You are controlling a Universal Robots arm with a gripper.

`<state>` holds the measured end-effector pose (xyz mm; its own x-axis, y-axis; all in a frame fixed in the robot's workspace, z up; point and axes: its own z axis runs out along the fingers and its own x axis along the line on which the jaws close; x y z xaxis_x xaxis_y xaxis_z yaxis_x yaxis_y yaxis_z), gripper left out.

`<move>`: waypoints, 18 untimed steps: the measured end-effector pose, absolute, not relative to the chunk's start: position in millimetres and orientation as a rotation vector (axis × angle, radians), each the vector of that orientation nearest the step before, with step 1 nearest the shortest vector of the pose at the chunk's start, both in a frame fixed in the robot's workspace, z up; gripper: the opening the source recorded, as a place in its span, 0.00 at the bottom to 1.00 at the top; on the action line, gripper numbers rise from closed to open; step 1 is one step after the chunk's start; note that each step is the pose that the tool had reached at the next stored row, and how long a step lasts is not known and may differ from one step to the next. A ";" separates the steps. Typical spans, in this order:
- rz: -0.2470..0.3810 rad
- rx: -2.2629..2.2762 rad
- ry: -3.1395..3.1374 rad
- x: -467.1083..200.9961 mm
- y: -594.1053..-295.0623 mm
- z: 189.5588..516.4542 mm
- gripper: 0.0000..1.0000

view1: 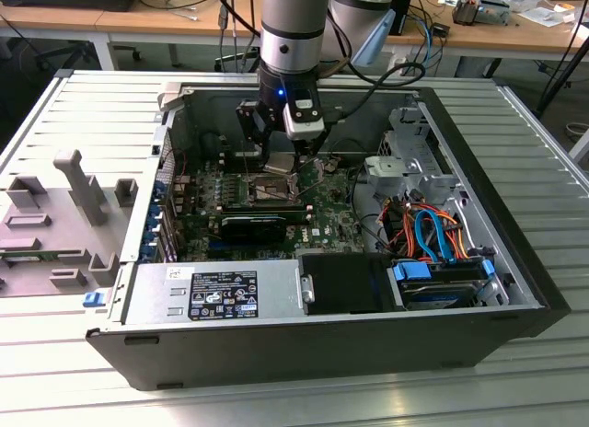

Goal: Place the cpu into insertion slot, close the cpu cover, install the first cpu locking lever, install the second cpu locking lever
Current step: 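Place the cpu into insertion slot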

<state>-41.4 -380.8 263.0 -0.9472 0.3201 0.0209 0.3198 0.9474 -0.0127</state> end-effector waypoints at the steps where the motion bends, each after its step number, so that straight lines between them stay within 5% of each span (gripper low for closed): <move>1: 0.014 -0.509 -3.077 -41.5 -380.8 263.0 0.55; 18: 0.014 -0.573 -3.066 -41.5 -380.8 262.8 0.55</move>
<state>-41.5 -380.8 262.8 -0.9322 0.3613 0.0209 0.3611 0.9324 -0.0127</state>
